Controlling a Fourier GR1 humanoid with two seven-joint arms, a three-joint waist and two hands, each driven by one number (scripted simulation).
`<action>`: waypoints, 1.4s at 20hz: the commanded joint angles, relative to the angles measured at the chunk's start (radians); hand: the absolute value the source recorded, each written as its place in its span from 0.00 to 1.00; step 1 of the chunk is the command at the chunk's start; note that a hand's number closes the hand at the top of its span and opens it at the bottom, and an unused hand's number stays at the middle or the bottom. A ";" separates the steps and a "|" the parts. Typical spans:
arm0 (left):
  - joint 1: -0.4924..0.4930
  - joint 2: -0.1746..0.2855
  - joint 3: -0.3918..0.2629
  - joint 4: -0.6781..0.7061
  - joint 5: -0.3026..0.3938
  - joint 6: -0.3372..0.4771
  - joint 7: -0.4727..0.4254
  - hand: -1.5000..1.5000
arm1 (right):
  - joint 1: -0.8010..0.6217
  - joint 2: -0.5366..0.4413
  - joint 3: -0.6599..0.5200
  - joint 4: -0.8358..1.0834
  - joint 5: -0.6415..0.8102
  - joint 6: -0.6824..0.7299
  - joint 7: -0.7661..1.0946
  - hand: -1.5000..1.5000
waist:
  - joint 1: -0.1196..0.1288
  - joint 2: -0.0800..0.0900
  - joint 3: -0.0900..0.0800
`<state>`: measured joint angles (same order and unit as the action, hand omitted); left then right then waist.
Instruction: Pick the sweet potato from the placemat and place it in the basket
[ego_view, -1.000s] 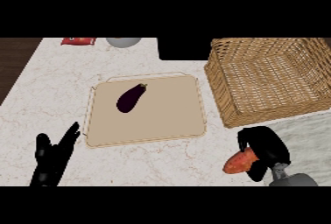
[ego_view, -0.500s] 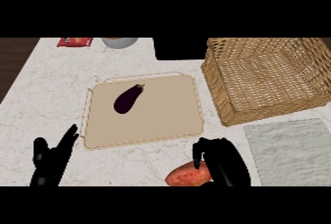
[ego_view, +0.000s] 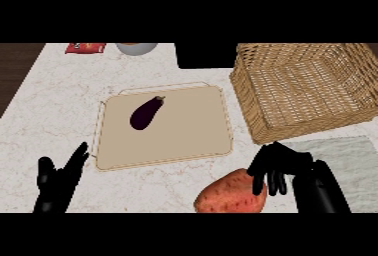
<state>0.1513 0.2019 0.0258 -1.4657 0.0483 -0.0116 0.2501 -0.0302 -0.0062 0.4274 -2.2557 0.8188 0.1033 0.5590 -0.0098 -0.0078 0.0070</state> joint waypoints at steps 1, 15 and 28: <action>0.014 0.009 0.006 0.055 0.012 -0.035 0.001 0.50 | -0.193 0.006 -0.136 -0.077 -0.030 0.074 0.193 1.00 | 0.015 0.009 -0.009; 0.028 -0.032 -0.031 -0.042 -0.019 0.002 0.081 0.50 | -0.794 -0.219 -0.714 0.275 -0.325 0.281 0.379 1.00 | 0.026 0.007 -0.007; 0.010 -0.034 -0.004 -0.001 -0.023 -0.021 0.047 0.50 | -0.725 -0.298 -0.732 0.759 -0.283 0.084 -0.090 1.00 | 0.024 0.011 -0.007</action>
<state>0.1253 0.1814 0.0328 -1.4664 0.0228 -0.0257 0.2705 -0.7627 -0.3107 -0.3014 -1.6169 0.5300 0.2548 0.5741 0.0134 -0.0011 0.0063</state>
